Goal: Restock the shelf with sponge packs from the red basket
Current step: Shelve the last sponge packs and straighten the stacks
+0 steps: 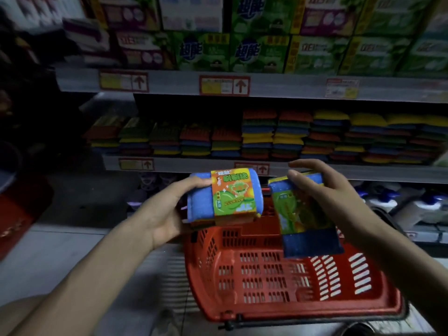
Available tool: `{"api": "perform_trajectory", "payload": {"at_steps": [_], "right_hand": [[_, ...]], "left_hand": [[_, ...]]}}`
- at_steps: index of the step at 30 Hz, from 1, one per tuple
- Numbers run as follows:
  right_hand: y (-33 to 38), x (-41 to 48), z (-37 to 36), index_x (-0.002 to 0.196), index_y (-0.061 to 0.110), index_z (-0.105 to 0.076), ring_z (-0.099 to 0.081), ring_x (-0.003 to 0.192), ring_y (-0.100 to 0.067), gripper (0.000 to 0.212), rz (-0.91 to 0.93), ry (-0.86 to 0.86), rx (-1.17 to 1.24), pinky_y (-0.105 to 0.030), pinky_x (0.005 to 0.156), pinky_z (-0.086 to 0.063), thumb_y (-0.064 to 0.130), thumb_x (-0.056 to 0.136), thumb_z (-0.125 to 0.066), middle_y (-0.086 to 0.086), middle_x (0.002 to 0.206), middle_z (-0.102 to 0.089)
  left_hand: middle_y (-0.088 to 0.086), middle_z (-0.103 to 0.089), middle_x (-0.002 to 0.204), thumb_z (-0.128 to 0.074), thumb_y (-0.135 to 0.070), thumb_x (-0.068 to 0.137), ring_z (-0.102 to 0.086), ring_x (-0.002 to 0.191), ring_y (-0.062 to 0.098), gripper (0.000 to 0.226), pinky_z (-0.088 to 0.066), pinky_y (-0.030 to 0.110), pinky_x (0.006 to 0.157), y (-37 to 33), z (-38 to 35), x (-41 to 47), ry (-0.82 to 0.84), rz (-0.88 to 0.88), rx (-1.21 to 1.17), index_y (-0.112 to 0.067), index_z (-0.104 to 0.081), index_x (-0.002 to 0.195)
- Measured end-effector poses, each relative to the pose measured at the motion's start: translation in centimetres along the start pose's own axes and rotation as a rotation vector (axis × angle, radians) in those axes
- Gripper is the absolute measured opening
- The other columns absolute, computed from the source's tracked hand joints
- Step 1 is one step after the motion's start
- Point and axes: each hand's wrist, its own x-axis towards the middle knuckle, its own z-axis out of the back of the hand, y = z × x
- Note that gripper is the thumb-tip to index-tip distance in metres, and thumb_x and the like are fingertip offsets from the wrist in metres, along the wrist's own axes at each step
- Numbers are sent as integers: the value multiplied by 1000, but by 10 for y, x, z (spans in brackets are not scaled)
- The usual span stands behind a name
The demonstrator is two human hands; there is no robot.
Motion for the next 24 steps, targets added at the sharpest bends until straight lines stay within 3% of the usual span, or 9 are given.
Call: {"api": "perform_trajectory", "payload": {"at_steps": [4, 8, 11, 14, 19, 22, 24], "right_hand": [[-6, 0, -3, 109, 38, -70, -73, 85, -13, 16, 30, 21, -87, -31, 71, -55, 35, 94, -67, 3, 98, -73], [-7, -3, -14, 125, 43, -59, -69, 80, 2, 32, 43, 16, -223, -17, 66, -55, 43, 93, -66, 9, 102, -69], [-7, -1, -22, 125, 43, -60, -67, 87, 5, 37, 56, 20, -286, -25, 79, -58, 56, 90, -65, 14, 104, -68], [-8, 4, -31, 121, 41, -63, -70, 88, 0, 37, 60, 40, -300, -31, 81, -60, 58, 88, -67, 13, 103, -71], [-5, 13, -44, 109, 32, -74, -76, 81, -12, 20, -42, 164, -4, -21, 69, -59, 41, 92, -69, 2, 93, -79], [-4, 17, -53, 117, 31, -73, -76, 92, -13, 25, -47, 236, 85, -20, 76, -57, 37, 92, -68, 5, 100, -79], [-3, 22, -60, 124, 33, -69, -76, 96, -14, 31, -32, 273, 115, -24, 80, -57, 33, 93, -69, 5, 106, -79]], "left_hand": [[11, -73, 109, -77, -24, 80, -67, 85, 22, 34, -54, 30, 69, 5, 9, 13, -183, -6, -9, -15, -73, 113], [10, -68, 98, -79, -20, 81, -65, 87, 24, 22, -54, 37, 84, 5, 6, 25, -231, 32, -80, -13, -70, 100], [13, -72, 101, -80, -18, 80, -69, 94, 26, 30, -60, 39, 76, 6, -2, 31, -198, -4, -115, -10, -71, 108], [16, -76, 108, -82, -17, 79, -74, 96, 27, 36, -63, 40, 73, 3, -11, 34, -178, -52, -183, -6, -72, 112], [13, -80, 99, -83, -20, 81, -76, 96, 27, 33, -62, 47, 82, -5, -22, 38, -147, -79, -299, -10, -72, 111], [14, -77, 105, -84, -21, 81, -73, 104, 31, 36, -56, 53, 97, -8, -26, 44, -173, -94, -361, -11, -70, 112], [14, -76, 106, -84, -22, 81, -72, 105, 31, 37, -55, 53, 99, -11, -29, 47, -191, -113, -372, -11, -69, 112]]}}
